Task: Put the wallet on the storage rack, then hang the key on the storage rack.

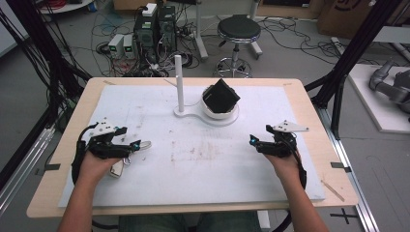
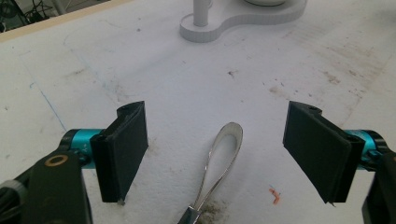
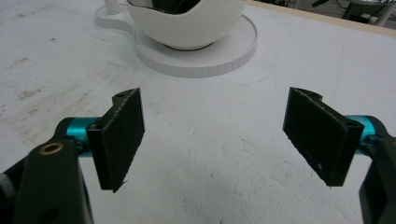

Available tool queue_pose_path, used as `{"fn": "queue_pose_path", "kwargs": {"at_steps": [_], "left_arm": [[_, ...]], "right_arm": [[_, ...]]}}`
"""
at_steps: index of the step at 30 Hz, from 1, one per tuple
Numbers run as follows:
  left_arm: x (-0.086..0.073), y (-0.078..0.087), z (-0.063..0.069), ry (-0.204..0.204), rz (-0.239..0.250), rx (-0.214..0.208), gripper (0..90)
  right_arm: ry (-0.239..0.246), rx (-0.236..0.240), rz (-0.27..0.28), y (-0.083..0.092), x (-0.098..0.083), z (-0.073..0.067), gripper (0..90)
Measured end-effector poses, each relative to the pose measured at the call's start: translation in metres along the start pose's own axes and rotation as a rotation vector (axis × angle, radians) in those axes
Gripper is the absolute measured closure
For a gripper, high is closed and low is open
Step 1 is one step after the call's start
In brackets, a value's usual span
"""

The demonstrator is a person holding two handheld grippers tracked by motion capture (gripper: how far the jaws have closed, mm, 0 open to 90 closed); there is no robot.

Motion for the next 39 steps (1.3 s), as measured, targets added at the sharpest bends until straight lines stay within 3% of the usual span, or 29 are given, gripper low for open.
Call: {"fn": "queue_pose_path", "kwargs": {"at_steps": [11, 27, 39], "left_arm": [[-0.001, 0.003, -0.001, 0.009, 0.006, 0.003, 22.1], [-0.007, 0.004, 0.001, 0.000, -0.019, -0.002, 22.1], [-0.015, -0.003, 0.001, -0.010, -0.091, -0.015, 22.1]], "right_arm": [[0.007, 0.010, -0.028, -0.006, 0.001, -0.003, 21.0], [0.008, 0.019, -0.022, -0.009, 0.003, -0.005, 21.0], [0.003, 0.021, -0.023, -0.010, 0.004, -0.004, 21.0]]}}
Point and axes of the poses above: each handheld gripper's, and its own axes: y roughly backward along the jaws, x roughly out of its top, z roughly to its right, the point moved 3 cm from there along -y, roughly forward along the jaws, and after that the axes turned 8 degrees about -z, right-handed, at the moved point
